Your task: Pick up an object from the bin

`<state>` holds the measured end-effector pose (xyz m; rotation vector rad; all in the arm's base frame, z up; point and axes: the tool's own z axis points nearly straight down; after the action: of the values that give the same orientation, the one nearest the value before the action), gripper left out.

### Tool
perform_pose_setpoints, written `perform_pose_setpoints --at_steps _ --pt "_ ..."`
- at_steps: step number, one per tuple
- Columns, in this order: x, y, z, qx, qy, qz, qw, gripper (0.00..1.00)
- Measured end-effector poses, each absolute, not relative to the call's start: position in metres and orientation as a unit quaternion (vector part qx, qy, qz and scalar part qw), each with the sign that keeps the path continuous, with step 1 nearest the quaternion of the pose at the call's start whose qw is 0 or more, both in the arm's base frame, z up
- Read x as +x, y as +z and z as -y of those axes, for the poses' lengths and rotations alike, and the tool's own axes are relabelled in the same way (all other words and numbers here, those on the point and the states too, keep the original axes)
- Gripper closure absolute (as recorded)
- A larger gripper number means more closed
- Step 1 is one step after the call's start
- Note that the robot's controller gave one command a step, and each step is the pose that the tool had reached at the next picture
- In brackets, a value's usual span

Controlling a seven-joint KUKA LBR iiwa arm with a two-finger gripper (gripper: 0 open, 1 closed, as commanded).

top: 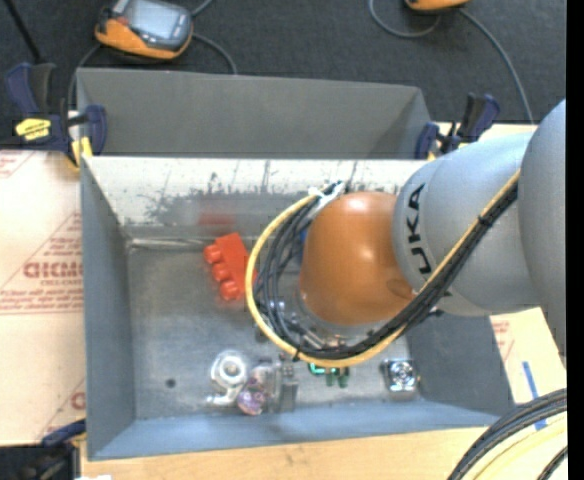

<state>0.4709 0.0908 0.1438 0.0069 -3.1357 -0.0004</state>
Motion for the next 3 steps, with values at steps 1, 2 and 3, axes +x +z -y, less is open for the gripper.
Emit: perform_pose_setpoints --at_steps 1,2,3 --pt "0.482 0.068 -0.073 0.004 -0.001 1.000 -0.004 0.00" --pt "0.481 0.070 -0.074 0.004 -0.001 1.000 -0.002 1.00" --pt "0.505 0.070 -0.072 0.060 0.000 0.998 -0.002 1.00"
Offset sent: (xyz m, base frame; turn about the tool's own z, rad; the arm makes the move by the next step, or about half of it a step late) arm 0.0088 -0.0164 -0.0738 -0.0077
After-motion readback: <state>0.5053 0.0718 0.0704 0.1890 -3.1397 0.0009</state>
